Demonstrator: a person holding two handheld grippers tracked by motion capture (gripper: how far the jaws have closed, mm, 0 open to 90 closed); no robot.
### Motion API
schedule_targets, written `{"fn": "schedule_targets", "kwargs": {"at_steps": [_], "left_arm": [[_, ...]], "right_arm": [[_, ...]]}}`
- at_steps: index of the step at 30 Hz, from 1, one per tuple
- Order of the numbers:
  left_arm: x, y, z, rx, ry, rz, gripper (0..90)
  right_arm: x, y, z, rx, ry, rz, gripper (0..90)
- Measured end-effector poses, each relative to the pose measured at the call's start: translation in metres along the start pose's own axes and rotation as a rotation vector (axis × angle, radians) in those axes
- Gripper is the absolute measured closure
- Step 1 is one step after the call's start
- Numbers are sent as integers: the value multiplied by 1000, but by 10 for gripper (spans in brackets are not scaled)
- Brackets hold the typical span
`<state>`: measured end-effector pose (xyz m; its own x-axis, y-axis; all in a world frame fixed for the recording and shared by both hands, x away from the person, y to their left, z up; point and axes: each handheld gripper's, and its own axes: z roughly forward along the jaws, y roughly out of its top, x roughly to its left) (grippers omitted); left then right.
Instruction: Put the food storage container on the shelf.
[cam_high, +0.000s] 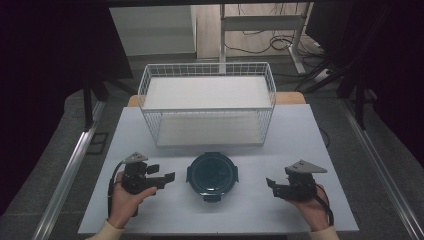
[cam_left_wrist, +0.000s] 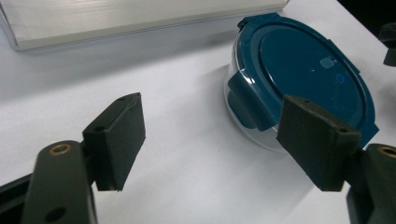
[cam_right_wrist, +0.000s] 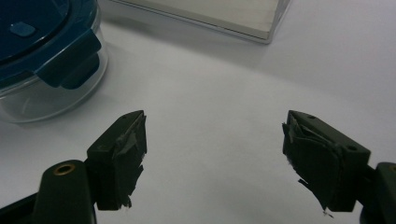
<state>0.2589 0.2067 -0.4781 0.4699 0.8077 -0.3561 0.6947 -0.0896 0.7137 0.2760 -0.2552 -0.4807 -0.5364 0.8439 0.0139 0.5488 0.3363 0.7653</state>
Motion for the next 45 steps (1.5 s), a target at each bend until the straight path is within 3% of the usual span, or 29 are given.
{"fn": "schedule_targets", "kwargs": {"at_steps": [7, 9, 12, 14, 21, 26, 30, 35, 42, 45], "left_arm": [[-3, 1, 1, -2, -27, -12, 212], [-4, 2, 1, 3, -34, -13, 218], [-4, 1, 0, 5, -38, -13, 231], [-4, 2, -2, 3, -41, -22, 230], [-11, 14, -4, -7, -56, -22, 213], [-18, 29, 1, -6, -76, -44, 191], [-19, 30, 12, 25, -97, -74, 180], [-15, 23, 24, 53, -122, -118, 175], [-15, 21, 34, 57, -119, -124, 180], [-16, 20, 39, 62, -148, -133, 180]], "right_arm": [[5, 5, 0, -22, 60, 54, 217], [8, 7, 0, -24, 99, 79, 220], [11, 12, 0, -32, 200, 145, 219], [14, 15, -1, -39, 229, 152, 218], [25, 35, 3, -40, 266, 134, 191], [36, 53, 20, -2, 306, 132, 169], [43, 62, 34, 20, 327, 142, 153], [48, 61, 50, 39, 367, 177, 135], [53, 57, 53, 54, 371, 182, 115], [55, 55, 59, 73, 358, 190, 98]]}}
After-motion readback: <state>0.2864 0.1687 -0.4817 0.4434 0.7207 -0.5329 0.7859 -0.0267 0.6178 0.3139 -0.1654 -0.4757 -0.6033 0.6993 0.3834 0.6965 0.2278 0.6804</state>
